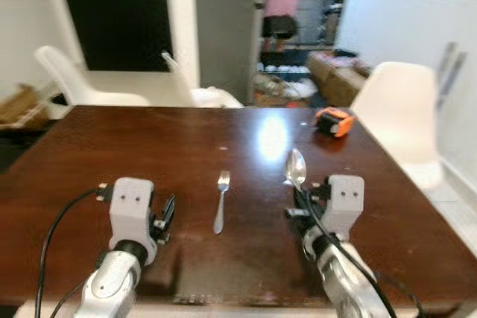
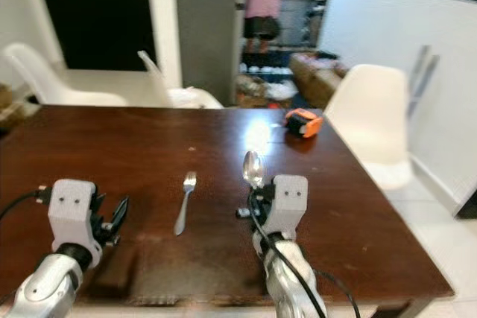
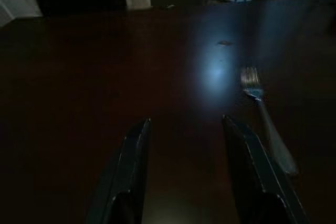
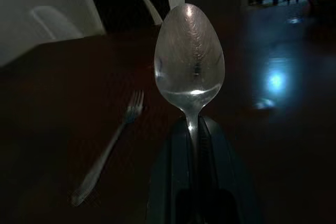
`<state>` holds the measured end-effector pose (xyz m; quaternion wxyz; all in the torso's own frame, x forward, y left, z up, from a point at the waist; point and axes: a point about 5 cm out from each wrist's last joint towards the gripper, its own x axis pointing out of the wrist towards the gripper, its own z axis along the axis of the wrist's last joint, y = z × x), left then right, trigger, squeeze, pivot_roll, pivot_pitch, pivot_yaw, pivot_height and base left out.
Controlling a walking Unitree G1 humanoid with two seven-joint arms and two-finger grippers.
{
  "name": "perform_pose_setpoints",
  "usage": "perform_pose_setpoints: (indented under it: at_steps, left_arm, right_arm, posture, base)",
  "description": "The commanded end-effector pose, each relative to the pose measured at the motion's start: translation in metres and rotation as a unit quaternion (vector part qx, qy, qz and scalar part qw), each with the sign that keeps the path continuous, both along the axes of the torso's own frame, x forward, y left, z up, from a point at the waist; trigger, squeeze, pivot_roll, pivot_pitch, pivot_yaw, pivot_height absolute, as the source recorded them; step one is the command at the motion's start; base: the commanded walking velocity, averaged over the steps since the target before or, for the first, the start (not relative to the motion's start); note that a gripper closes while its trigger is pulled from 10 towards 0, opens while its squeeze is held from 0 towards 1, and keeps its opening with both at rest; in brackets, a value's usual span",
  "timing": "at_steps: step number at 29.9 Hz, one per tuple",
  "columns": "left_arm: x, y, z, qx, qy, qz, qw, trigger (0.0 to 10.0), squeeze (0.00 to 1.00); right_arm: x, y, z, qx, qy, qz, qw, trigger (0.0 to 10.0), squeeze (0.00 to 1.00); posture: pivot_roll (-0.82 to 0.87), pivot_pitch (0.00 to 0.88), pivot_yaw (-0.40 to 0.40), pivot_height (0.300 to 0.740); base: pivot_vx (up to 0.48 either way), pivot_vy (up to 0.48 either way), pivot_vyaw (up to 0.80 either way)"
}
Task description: Setting the table
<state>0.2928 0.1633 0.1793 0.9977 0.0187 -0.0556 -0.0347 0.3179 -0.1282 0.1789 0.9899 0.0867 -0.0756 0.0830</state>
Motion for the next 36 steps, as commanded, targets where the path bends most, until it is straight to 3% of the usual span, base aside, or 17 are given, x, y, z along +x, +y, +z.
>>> perform_pose_setpoints:
  at_steps: [1,19,31,36]
  left_arm:
    - [-0.0006,-0.0014,-0.0020,0.002,0.005,-0.003,1.000,10.0,0.00]
    - [-0.0009,-0.0019,-0.0022,0.002,0.005,-0.004,1.000,10.0,0.00]
    - [-0.0010,-0.0021,-0.0024,0.003,0.007,-0.004,1.000,10.0,0.00]
    - [-0.0013,-0.0025,-0.0028,0.004,0.008,-0.004,1.000,10.0,0.00]
  right_arm:
    - [-0.0008,-0.0022,-0.0024,0.004,0.003,-0.004,1.000,10.0,0.00]
    - [-0.0001,-0.0009,-0.0027,0.001,0.002,0.000,1.000,10.0,0.00]
    - [0.0000,-0.0004,-0.0033,0.006,0.005,0.000,1.000,10.0,0.00]
    - [0.0002,-0.0016,-0.0042,0.014,0.010,-0.002,1.000,10.0,0.00]
  posture:
    - [0.05,0.079,0.044,0.740]
    - [0.05,0.073,0.042,0.740]
    - [0.05,0.078,0.043,0.740]
    - [0.05,0.080,0.044,0.740]
  base:
    - [-0.322,0.000,0.00]
    - [-0.314,0.000,0.00]
    - [0.000,0.000,0.00]
    - [0.000,0.000,-0.68]
